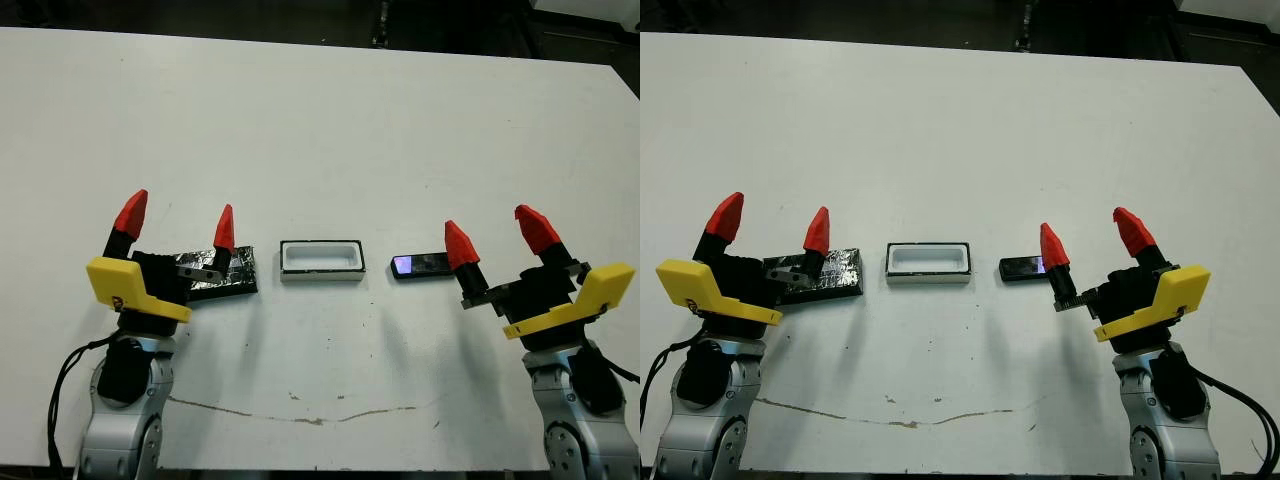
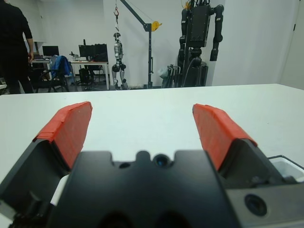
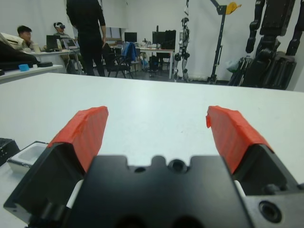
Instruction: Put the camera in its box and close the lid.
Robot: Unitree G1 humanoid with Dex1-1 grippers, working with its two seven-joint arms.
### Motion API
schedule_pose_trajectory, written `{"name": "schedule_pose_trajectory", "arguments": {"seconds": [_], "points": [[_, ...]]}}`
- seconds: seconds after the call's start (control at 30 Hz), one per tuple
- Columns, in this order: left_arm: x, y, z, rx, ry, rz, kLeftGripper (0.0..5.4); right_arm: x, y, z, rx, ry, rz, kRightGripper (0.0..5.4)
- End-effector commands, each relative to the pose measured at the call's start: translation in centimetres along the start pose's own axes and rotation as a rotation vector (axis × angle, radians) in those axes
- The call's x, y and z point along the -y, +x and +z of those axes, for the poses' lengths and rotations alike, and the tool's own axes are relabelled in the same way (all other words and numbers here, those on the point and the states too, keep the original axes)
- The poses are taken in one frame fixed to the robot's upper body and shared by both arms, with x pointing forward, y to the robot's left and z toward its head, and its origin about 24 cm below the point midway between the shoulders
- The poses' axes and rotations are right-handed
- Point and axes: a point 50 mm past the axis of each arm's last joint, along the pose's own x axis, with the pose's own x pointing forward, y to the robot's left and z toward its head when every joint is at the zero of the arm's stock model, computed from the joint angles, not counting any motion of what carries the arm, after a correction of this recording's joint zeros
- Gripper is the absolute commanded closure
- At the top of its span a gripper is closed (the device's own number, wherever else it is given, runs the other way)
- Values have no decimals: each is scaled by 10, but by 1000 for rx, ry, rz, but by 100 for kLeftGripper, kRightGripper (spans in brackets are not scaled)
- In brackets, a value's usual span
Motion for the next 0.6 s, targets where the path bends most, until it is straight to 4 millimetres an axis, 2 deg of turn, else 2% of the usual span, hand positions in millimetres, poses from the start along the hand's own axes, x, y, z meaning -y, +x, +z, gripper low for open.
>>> {"name": "schedule_pose_trajectory", "arguments": {"seconds": [0.03,0.4,0.6], "points": [[1,-3,-3,-18,-4,5,2,2,-3,-3,-26,6,-2,0],[1,-3,-5,-30,-12,3,2,6,-2,-4,-52,-34,25,0],[1,-4,-5,-33,-22,12,2,26,11,14,-72,-105,181,0]]}}
